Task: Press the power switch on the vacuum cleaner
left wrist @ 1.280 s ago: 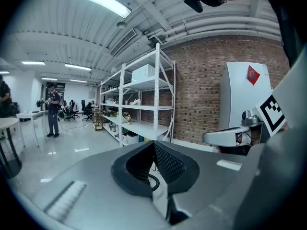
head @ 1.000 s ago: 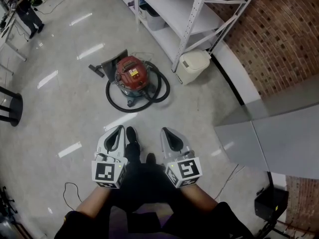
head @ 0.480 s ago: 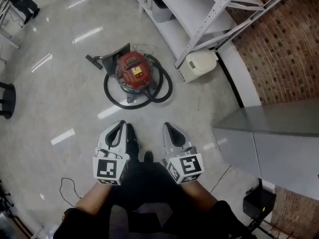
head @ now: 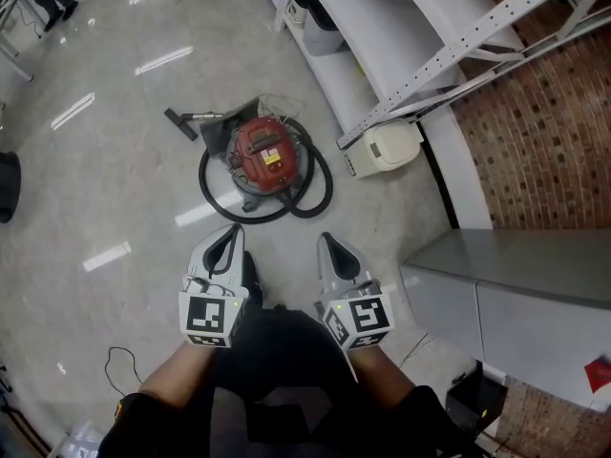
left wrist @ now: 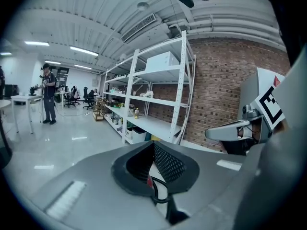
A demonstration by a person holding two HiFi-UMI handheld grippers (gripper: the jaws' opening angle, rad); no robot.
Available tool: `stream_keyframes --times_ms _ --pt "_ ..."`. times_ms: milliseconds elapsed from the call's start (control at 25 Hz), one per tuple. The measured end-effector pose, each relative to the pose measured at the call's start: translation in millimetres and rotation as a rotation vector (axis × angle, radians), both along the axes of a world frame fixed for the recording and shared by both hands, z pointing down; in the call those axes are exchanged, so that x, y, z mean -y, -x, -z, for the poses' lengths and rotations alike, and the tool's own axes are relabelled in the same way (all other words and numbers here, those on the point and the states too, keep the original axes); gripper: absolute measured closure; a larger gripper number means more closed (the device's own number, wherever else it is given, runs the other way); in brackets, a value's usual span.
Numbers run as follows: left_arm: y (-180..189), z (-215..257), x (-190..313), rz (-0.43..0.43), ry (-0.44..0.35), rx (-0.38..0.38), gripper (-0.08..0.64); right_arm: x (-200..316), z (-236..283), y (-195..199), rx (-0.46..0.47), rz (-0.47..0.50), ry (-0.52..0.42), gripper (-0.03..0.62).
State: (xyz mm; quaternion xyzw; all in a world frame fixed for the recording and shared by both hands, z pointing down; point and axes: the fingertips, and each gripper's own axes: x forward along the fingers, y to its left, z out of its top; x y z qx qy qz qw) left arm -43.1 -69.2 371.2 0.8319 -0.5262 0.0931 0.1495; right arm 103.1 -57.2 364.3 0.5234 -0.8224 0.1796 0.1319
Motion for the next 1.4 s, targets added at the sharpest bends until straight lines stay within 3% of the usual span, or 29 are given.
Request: stream_keyframes --times_ms 320,600,1000,1400 --pt "36.5 4.6 41.0 0.046 -0.017 0.014 0.545 54.8 8.4 29.8 -0.003 0.033 -0.025 0.6" --pt "46.5 -2.3 65.8 0.116 -0.006 0.024 0.545 90.7 -6.6 43.1 -0.012 0.113 0.005 0.6" --pt "41.2 -51.2 99.2 0.277 0.104 0.045 0.545 145.8 -64.6 46.6 -0.035 0.298 0.11 0.6" --pt "19.2 -113.0 134.8 0.348 0.196 0.051 0.545 190.1 -131.4 41.2 -0.066 0.397 0.209 0.6"
